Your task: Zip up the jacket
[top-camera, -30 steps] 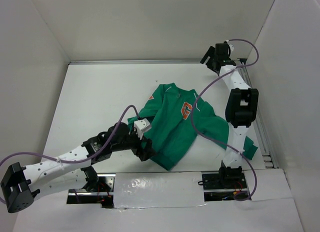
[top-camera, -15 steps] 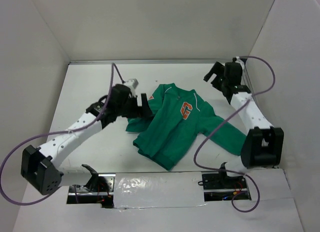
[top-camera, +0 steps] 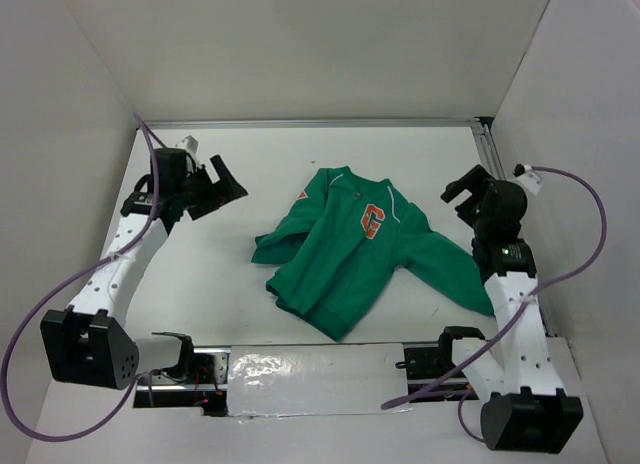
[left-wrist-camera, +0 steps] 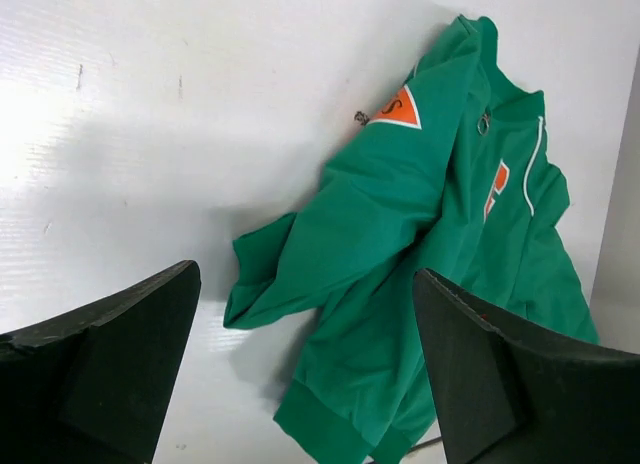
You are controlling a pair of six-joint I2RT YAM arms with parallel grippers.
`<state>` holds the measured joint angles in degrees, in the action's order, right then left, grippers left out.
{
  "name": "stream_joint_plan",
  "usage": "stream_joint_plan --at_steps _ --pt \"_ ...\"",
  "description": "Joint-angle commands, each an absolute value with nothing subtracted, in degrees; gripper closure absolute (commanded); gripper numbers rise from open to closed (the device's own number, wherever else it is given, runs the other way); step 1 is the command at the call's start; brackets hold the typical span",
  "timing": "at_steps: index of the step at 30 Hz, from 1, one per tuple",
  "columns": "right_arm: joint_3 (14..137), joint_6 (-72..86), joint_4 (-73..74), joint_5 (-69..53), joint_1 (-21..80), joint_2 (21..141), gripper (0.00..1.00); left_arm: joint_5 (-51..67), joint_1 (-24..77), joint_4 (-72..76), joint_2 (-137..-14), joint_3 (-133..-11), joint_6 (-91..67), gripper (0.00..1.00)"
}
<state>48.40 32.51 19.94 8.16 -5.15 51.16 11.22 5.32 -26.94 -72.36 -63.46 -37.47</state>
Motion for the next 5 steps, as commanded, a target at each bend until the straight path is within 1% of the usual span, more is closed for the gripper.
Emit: stream_joint_plan --at_steps 1,5 --pt "46.5 32.8 22.5 13.3 -5.4 46.2 0.00 14.5 4.8 -26.5 -69.4 -62.6 -35.8 0.01" --pt "45.7 32.6 23.5 14.7 -5.5 43.6 0.00 15.2 4.8 -24.5 -65.1 -59.5 -34.9 0.01"
